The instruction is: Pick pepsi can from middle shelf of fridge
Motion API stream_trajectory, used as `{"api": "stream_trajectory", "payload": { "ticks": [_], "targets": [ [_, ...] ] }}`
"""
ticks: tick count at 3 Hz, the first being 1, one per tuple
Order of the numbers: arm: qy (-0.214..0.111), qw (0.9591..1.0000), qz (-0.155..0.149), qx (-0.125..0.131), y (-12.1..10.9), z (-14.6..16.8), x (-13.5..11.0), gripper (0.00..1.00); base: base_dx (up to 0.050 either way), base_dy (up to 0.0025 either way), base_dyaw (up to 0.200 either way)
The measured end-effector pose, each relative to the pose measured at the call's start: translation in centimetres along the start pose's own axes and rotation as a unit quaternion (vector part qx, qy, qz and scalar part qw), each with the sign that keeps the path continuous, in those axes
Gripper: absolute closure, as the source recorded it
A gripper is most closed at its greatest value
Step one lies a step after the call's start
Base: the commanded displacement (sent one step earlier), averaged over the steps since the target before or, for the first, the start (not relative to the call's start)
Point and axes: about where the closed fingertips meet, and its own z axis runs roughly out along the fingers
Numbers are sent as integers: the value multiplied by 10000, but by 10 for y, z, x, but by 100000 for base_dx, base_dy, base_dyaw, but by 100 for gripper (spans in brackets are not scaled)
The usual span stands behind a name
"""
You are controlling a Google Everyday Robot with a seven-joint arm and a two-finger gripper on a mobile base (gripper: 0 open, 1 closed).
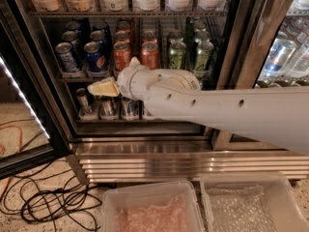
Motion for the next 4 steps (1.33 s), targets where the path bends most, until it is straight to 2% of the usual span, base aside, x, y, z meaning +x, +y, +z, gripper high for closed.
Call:
{"api": "stream_trajectory", "payload": {
  "ticks": [1,2,3,4],
  "targets": [
    [0,10000,0,0,0,0,0,0,0,0,0],
    [-90,9997,4,-213,25,8,6,0,0,0,0],
    [-115,9986,-102,-505,52,25,14,0,0,0,0],
    [-23,9974,-415,-590,60,36,16,0,0,0,0]
  ]
}}
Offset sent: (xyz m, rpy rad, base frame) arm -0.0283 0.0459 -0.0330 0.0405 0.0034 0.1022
